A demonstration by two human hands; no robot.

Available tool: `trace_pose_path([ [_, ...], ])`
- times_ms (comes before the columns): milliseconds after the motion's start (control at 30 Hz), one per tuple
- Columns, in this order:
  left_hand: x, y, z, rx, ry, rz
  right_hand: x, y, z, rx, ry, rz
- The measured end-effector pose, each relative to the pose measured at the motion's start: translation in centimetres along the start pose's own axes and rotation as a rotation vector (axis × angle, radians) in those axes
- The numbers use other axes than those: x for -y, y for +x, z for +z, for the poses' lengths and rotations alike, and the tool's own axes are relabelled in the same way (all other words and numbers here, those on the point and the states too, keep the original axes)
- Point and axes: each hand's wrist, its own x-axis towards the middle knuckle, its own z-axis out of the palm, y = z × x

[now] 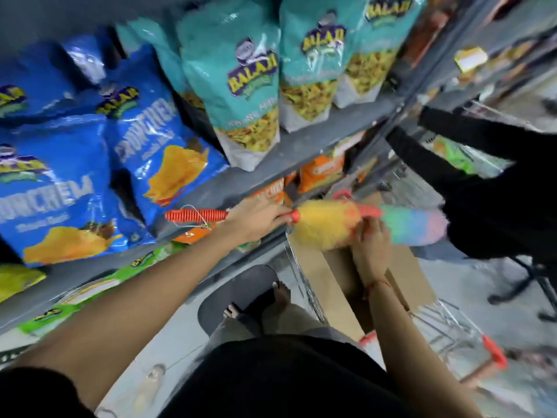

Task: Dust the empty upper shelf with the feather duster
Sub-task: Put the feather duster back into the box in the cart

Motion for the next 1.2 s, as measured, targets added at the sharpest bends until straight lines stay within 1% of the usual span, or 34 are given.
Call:
trace_pose_path([
  [67,0.2,0.9,1.6,0.039,0.044,0.010,0.2,0.1,1.3,0.058,-0.046,-0.011],
  [167,0.3,2.1,3.8,0.131,0.048,-0.004,-2.1,0.3,3.6,0.031,-0.059,-0.012],
  [300,0.0,3.1,5.6,0.235,0.064,0.007,-4.3,0.3,5.4,0.080,-0.097,0.079],
  [400,-0.3,4.1,6.7,0.325,0.078,-0.026,-5.2,0.4,6.6,0.126,-0.099,0.148],
  [567,-0.9,6.4,9.1,0.485,0.183,-0.103,-5.8,1.0,8.0,0.197,-0.108,0.239],
  [667,-0.7,7.8,11.0,0.556,0.144,-0.168,-5.8,1.8,8.8,0.254,-0.086,0.258],
  [767,-0.4,9.5,12.4,0.565,0.106,-0.215,-5.5,2.6,9.6,0.260,-0.087,0.239],
  [800,-0.4,10.1,12.7,0.569,0.104,-0.213,-4.9,2.5,9.5,0.295,-0.076,0.233],
  [833,-0.3,10.7,13.0,0.570,0.106,-0.203,-4.2,2.1,9.4,0.370,-0.057,0.247],
  [867,-0.3,11.3,13.2,0.567,0.114,-0.188,-3.2,2.0,9.3,0.479,-0.059,0.231],
  [900,-0.2,11.8,13.6,0.561,0.128,-0.168,-2.9,2.0,9.4,0.494,-0.053,0.193],
  [1000,-0.2,13.1,14.1,0.541,0.173,-0.127,-3.7,3.6,10.3,0.316,-0.103,0.174],
  [1200,-0.4,13.9,12.9,0.474,0.251,-0.034,-3.5,4.2,10.0,0.337,-0.187,0.093],
])
